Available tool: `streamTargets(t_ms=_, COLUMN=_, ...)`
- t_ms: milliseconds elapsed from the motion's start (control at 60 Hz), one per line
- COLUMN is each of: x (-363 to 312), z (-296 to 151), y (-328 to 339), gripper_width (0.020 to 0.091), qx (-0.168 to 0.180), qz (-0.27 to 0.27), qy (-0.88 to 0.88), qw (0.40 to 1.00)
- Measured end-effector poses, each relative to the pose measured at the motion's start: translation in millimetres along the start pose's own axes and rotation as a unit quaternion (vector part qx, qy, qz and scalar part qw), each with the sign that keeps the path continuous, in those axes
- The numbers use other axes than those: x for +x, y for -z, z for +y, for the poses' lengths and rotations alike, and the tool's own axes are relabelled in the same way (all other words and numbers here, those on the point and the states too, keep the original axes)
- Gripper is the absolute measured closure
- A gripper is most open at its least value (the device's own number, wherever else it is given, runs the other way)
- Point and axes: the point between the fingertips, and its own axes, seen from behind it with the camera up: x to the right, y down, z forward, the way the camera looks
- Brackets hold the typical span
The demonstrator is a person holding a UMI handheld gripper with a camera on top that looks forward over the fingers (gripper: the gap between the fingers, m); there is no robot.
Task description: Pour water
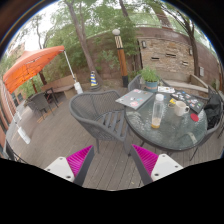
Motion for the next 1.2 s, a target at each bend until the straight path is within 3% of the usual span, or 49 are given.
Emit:
streamTargets(t_ms=383, x=30, z=-20, y=-54, gripper_width=0.0273, qx=-0.004, qz=0.122, qy=-0.071, qw=0.99)
streamTargets(t_ms=533, x=38, z=-21, y=-103, gripper_width=0.027, qx=0.036, qz=0.189, qy=-0.08, qw=0.978)
streamTargets(t_ms=650, x=106, z=-31, y=-134, gripper_width=0.0269, qx=0.064, qz=0.244, qy=-0.068, qw=0.965)
streamTargets(t_ms=817, x=209, z=-57, y=-187, gripper_width=0.0272, qx=0.134, qz=0.306, qy=-0.035, qw=0.942)
streamTargets(t_ms=1017, x=270, z=-88, y=-253, gripper_width=0.0275, qx=0.192, qz=0.304, qy=-0.02, qw=0.933)
streamTargets(t_ms=1100, x=282, z=-122, y=-268, gripper_width=0.0281, qx=0.234, qz=0.302, qy=0.016, qw=0.924)
streamTargets(t_ms=1150, x=283, z=-142, y=-273, gripper_width=0.0364, qx=0.259, qz=0.301, qy=0.046, qw=0.917)
streamTargets(t_ms=1200, x=289, z=-151, y=-278, gripper_width=0.0608, qx=0.274, qz=0.309, qy=0.068, qw=0.908)
